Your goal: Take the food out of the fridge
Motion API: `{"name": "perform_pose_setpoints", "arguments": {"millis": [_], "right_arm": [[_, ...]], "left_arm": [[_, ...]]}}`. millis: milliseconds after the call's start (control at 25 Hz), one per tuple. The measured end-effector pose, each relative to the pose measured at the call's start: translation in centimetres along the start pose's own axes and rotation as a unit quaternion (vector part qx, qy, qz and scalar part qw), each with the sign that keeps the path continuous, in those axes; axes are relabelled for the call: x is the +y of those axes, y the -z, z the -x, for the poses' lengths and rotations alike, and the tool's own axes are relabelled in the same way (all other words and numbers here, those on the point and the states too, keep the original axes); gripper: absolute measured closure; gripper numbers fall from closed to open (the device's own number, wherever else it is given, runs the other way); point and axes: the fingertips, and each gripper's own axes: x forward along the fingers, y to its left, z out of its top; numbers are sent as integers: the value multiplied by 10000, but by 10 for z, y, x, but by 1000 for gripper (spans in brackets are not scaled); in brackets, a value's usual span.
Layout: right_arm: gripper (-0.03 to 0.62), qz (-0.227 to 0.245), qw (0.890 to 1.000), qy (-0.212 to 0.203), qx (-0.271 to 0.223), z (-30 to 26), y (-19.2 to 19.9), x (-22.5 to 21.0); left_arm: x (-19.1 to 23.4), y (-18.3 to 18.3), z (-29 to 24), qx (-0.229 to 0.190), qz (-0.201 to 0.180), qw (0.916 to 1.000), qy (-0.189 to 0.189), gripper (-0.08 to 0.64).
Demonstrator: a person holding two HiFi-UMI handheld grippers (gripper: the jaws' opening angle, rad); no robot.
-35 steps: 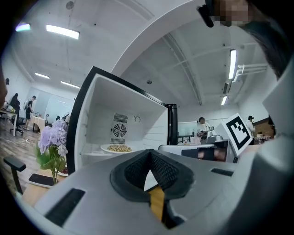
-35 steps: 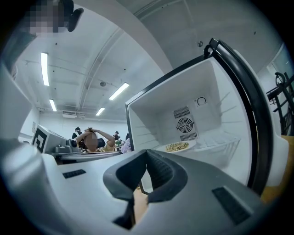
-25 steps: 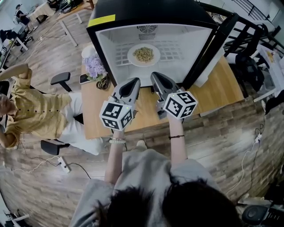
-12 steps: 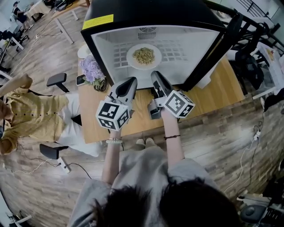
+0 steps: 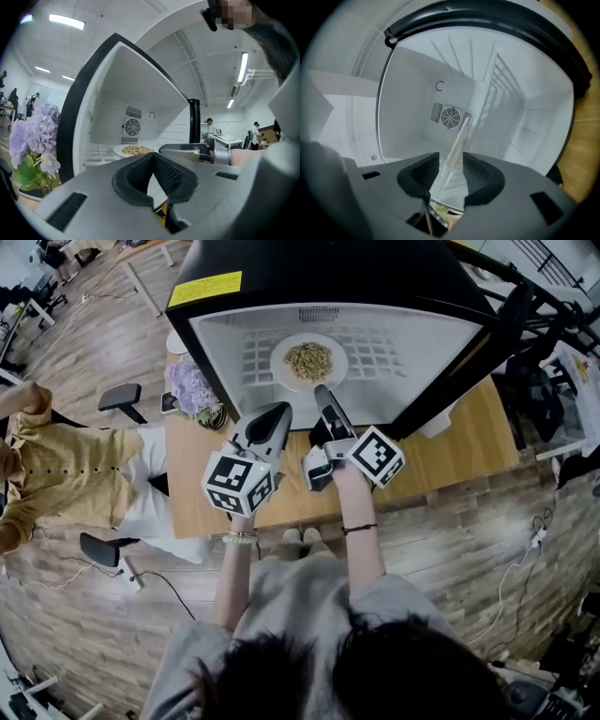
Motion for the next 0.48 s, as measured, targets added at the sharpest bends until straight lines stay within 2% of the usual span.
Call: {"name": "perform_pose_setpoints", "arguments": {"millis": [480], "right_arm": [[446, -1067, 9939, -255, -71, -18, 1, -6]], "left_arm": [[10, 2, -2, 89, -60, 9997, -197, 552]]}}
